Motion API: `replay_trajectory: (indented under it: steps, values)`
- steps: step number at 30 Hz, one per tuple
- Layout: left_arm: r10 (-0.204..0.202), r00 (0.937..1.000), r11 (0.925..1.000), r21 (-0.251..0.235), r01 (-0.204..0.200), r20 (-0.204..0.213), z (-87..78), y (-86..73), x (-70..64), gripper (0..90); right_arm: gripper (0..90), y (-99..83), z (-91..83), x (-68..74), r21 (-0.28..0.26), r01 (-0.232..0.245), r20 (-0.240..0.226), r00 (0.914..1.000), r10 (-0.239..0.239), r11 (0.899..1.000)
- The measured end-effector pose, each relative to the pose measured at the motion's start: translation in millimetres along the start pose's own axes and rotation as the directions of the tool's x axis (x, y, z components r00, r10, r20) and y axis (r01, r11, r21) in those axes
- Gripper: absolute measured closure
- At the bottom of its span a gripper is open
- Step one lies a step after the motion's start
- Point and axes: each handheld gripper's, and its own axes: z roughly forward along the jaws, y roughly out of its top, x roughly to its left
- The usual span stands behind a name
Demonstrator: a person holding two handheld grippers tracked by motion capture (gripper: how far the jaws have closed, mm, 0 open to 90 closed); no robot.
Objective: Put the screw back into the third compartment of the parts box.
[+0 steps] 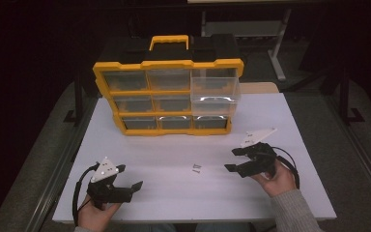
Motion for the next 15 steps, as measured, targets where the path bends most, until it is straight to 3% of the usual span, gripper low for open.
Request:
replay_trajectory:
  steps: [5, 7, 12, 15]
  values:
    - [0.008, 1.0, 0.9999, -0.007, -0.008, 0.004, 1.2, -0.1, -1.5, 15.6, 46.7, 9.9, 25.8, 2.6, 0.04, 0.019, -0.054, 0.9984, -0.017, 0.999]
    - [0.003, 1.0, 1.0, -0.01, -0.003, 0.008, 1.4, -0.1, -1.4, 15.6, 50.1, 14.0, 35.6, 4.8, 0.061, 0.05, -0.065, 0.9968, -0.046, 0.997]
    - [0.011, 0.9999, 0.9999, 0.001, -0.011, 0.005, -1.1, 0.3, 0.2, 15.6, 57.8, 25.1, 57.3, 10.1, 0.08, 0.086, -0.109, 0.991, -0.077, 0.993]
    - [-0.006, 1.0, 0.9999, -0.011, 0.006, 0.003, -1.2, 0.0, 0.2, 15.6, 61.2, 31.2, 70.1, 14.4, 0.092, 0.121, -0.137, 0.9847, -0.108, 0.988]
